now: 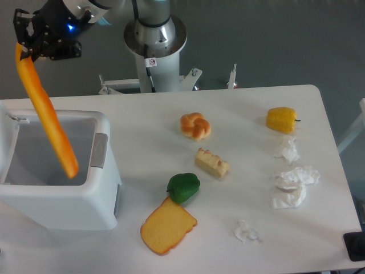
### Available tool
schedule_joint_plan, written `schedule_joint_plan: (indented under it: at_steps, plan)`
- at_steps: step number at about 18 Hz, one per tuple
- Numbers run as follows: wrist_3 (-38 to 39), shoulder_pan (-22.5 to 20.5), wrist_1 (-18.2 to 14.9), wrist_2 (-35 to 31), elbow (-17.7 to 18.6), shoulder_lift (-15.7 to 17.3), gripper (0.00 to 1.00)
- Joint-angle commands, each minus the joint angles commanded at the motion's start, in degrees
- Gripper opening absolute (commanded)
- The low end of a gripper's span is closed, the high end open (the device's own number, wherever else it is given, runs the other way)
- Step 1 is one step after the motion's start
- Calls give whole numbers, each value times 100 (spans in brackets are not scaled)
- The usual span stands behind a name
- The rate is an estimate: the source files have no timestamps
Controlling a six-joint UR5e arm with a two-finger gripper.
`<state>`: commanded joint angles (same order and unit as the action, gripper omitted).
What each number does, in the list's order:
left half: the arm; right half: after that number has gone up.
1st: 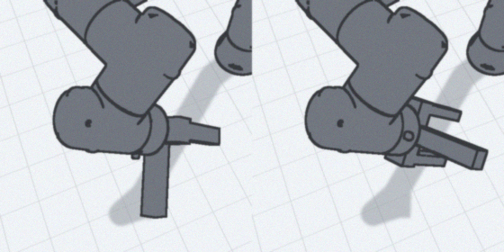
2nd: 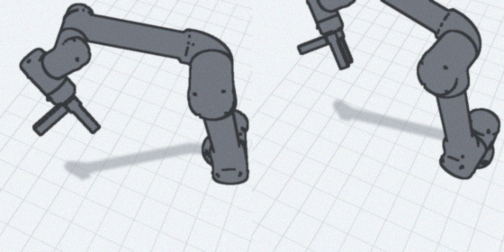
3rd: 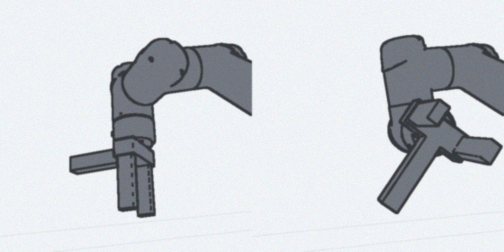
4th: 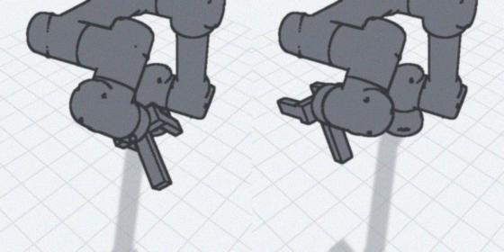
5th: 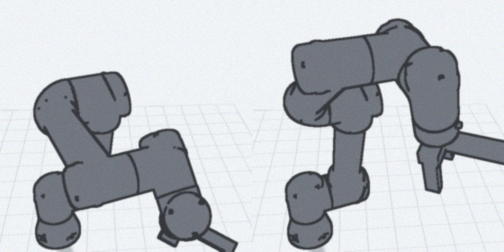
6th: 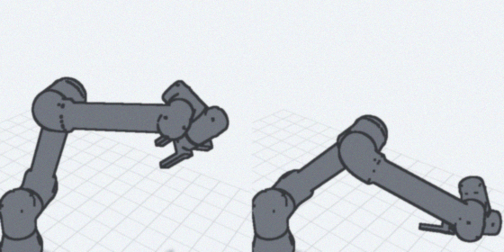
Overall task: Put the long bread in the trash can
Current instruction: 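Lower the hanging baguette into the bin opening, then hold the baguette inside the bin and shift the gripper over it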
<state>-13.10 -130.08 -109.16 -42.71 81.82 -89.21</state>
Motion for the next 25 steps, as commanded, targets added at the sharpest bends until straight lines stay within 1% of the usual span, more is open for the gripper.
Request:
schedule_joint_plan:
  at_steps: [5, 10, 14, 23, 25]
  plan:
    - [26, 9, -35, 0, 9, -9, 0]
    - [219, 0, -35, 87, 18, -53, 0]
    - [615, -9, 9, 175, 27, -114, 0]
    - [624, 9, 18, 237, 35, -202, 0]
    - [615, 0, 70, 246, 35, -202, 0]
